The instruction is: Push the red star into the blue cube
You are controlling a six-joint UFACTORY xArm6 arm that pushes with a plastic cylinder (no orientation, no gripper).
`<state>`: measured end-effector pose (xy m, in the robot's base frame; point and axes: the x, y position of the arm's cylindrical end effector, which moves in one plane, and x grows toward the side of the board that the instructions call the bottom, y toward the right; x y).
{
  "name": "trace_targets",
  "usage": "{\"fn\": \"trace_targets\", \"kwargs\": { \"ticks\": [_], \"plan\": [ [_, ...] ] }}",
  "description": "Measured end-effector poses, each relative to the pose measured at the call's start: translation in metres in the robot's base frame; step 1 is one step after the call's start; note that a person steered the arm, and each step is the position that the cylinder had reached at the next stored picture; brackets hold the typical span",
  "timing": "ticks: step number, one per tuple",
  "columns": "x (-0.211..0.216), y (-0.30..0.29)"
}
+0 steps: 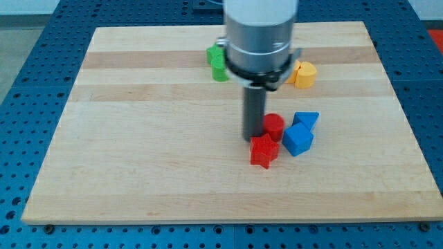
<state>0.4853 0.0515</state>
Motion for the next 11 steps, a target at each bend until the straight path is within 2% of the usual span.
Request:
{"fn": "trace_targets", "kwargs": {
  "ticks": [2,3,4,5,7,8,11],
  "plan": [
    [-0.002,0.008],
    [-0.002,-0.054],
    [0.008,-0.076],
    [0.044,-0.074],
    [0.056,-0.046],
    [0.050,-0.013],
    [0.043,-0.013]
  ]
}}
